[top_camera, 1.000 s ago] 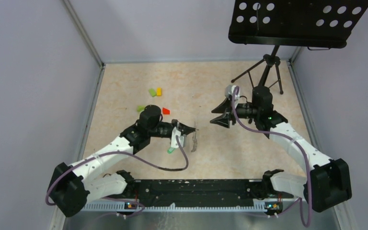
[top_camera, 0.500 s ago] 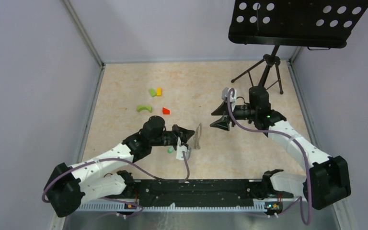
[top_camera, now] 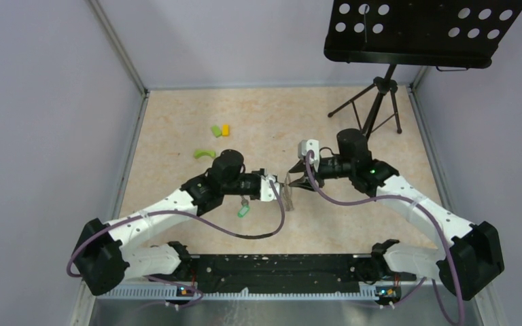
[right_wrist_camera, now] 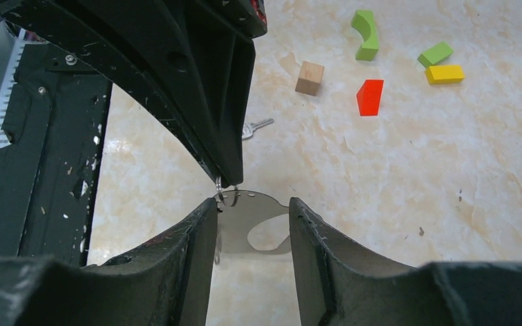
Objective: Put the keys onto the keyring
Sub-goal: Adjust the keyring.
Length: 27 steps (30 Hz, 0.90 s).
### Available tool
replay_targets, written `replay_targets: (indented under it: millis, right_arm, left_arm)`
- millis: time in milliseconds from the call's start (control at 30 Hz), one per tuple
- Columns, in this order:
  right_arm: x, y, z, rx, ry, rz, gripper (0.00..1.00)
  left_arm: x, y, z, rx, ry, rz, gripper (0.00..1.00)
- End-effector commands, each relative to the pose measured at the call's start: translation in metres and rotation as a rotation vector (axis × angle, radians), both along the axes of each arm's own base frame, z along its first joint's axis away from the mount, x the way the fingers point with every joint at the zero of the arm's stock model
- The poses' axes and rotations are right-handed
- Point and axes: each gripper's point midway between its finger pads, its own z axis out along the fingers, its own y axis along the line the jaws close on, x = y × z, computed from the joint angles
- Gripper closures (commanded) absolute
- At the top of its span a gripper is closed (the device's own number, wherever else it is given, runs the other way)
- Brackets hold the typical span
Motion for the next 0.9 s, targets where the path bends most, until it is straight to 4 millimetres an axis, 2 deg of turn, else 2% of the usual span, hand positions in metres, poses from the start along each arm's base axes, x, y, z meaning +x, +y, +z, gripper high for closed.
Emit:
replay_targets:
  millis: [0,133,867]
  right_arm:
    - [0.003,0.005,0.030,0.033,-0.111,0.015,0.60]
    - [0.000,0.006,0.027,0.027,-0.102,0.029,0.64]
    - [-0.011,0.019,0.002,-0.012,-0.010,0.106,0.68]
  left_arm:
    - [-0.008,-0.008,0.012,-0.034,0.102,-0.021,1.00]
    - [-0.005,-0.010,0.014,-0.035,0.113,-0.011,1.00]
    - [0.000,-0.010,0.023,-0.069,0.145,0.013,1.00]
